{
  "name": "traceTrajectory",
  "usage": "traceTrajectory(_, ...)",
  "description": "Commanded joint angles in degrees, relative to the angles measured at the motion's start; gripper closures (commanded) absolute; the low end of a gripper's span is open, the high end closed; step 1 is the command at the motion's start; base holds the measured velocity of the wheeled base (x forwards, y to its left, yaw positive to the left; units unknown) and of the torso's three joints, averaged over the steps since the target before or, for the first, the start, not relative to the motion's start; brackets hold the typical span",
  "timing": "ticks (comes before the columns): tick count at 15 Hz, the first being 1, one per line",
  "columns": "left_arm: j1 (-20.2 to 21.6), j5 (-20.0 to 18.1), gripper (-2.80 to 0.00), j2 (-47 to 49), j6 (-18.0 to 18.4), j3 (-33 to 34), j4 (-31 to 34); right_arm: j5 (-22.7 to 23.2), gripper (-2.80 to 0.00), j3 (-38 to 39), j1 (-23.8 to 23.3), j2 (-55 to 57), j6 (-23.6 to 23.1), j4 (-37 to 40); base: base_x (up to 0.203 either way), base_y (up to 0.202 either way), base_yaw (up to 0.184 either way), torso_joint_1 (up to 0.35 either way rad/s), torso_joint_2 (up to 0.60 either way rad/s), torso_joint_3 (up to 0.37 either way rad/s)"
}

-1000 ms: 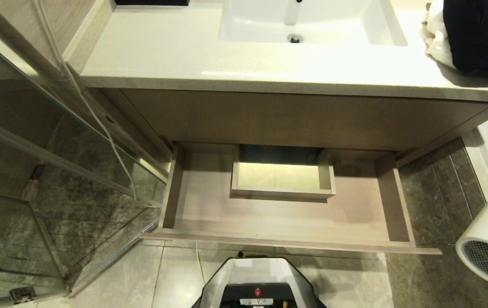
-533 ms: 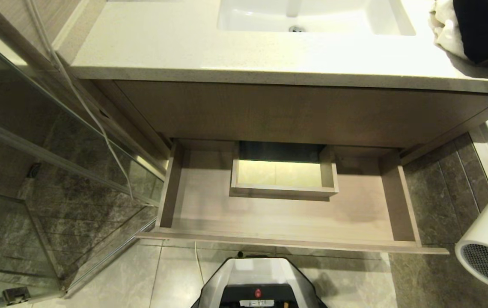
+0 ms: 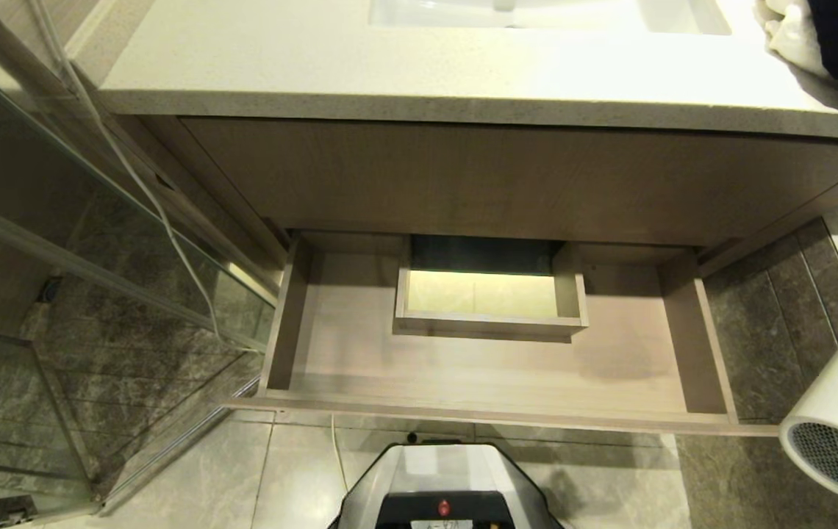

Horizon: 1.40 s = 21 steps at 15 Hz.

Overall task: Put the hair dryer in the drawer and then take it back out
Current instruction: Put it into the drawer

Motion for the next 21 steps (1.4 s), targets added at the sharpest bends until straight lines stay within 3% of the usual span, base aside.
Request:
traceTrajectory(1, 0.01, 0.01, 0.0, 0.0, 0.0, 0.09, -0.02, -0.03, 0.0, 0.04, 0.03, -0.11, -0.18, 0.13, 0.0, 0.0, 0.0, -0.188, 0.35, 0.156)
traceTrajectory(21, 0.01, 0.01, 0.0, 0.0, 0.0, 0.09, -0.02, -0.03, 0.0, 3.12, 0.12, -1.25, -0.27, -0.22, 0.0, 0.0, 0.0, -0.279, 0.46, 0.184)
